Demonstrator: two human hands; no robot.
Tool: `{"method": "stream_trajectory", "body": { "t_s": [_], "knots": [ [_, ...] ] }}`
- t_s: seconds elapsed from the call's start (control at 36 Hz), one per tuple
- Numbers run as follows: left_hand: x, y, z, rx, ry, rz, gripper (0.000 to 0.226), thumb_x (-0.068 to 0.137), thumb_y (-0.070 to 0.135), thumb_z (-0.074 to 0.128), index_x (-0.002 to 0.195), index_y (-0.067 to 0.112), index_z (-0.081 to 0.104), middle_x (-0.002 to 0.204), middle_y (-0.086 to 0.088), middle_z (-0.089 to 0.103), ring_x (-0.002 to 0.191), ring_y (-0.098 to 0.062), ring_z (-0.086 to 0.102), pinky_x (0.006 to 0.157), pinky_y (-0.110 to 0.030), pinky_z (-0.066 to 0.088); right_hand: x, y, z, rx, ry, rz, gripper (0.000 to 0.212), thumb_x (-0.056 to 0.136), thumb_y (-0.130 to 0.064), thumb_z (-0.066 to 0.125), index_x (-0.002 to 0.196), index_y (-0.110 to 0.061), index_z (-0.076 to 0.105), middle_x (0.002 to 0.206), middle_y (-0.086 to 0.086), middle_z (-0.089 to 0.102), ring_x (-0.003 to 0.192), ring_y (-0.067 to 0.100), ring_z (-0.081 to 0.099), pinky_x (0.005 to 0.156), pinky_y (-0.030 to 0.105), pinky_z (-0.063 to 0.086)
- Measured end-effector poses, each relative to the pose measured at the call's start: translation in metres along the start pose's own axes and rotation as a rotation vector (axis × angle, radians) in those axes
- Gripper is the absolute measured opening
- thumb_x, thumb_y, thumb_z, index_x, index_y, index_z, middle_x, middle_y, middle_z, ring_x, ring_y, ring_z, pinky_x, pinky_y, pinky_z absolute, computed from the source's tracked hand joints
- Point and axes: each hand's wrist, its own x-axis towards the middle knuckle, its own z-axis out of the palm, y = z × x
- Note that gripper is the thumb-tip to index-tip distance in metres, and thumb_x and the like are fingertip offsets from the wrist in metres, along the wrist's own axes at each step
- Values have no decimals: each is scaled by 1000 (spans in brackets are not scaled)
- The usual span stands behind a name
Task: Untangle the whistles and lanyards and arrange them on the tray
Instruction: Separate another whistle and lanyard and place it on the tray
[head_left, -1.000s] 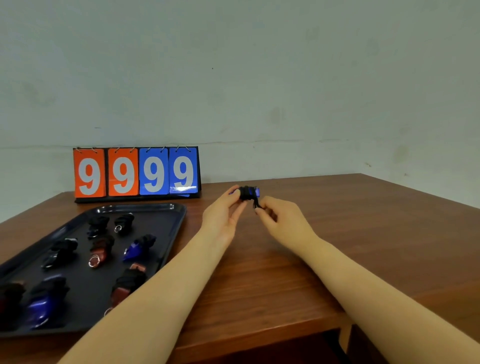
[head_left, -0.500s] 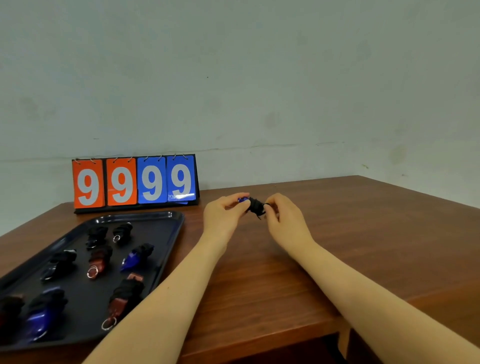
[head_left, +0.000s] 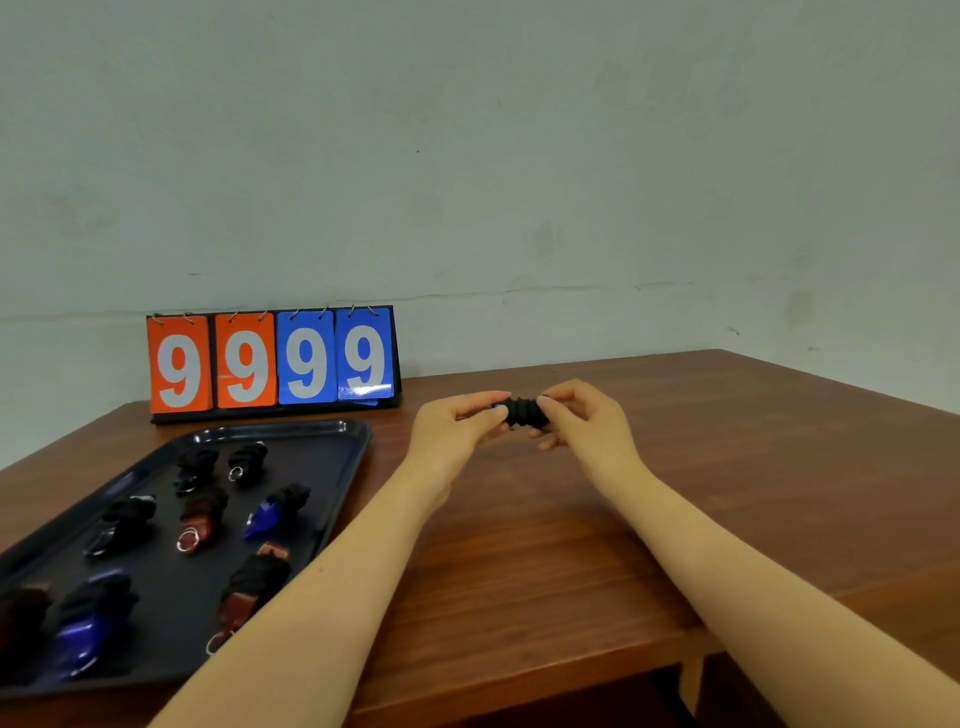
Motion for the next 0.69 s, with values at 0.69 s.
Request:
{"method": "stream_trajectory", "body": {
  "t_s": [0.69],
  "knots": [
    [-8, -4, 15, 209, -150, -88, 35, 94, 50, 50, 95, 16, 60, 59, 8, 47, 50, -7, 44, 52, -22, 35, 2, -9, -1, 641, -307, 463, 12, 97, -13, 52, 90, -5, 59, 66, 0, 54, 48, 4, 47, 38, 10, 37]
  ]
}}
